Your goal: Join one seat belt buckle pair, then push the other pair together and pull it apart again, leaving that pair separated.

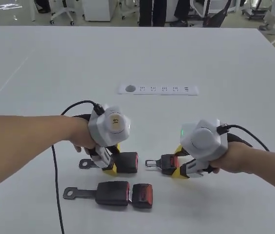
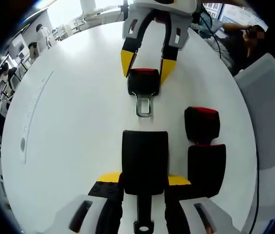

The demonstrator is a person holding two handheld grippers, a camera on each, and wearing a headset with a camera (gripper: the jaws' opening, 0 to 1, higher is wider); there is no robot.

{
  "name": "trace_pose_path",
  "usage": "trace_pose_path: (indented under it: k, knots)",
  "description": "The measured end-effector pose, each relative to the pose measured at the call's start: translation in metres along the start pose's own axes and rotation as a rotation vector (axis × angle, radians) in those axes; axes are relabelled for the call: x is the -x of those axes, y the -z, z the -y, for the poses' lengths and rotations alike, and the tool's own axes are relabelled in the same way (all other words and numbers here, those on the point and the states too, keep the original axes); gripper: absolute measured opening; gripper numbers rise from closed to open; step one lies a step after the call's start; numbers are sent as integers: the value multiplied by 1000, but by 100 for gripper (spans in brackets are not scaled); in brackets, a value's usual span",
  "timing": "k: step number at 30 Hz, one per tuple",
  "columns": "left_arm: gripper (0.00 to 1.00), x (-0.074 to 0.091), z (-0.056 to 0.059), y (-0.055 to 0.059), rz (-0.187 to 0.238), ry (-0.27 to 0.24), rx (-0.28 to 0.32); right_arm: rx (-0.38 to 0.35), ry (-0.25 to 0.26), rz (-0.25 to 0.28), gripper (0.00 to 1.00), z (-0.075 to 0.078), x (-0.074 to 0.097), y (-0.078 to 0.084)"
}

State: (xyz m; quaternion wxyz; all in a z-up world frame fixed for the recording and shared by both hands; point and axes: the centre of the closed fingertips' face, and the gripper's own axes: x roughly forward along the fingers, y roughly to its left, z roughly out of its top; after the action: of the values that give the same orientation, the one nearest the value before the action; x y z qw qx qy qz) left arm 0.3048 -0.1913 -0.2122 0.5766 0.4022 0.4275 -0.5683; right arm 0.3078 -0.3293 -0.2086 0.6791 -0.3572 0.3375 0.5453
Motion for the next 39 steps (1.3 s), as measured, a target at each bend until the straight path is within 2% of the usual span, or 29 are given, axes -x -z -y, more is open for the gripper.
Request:
trace_pose_path:
  k: [14, 20, 32, 39]
  knots:
    - [33, -1, -1, 1, -2, -3, -5, -4, -2, -14, 31, 2, 13, 18]
    - [33, 0, 1, 0, -13, -3, -10, -1, -5, -17, 31, -1, 16, 21]
    - [34, -1, -1, 0, -9, -2, -11, 9, 2, -11, 33, 2, 14, 23]
    - [34, -1, -1, 0, -26, -3, -14, 20, 20, -19, 37, 3, 15, 22]
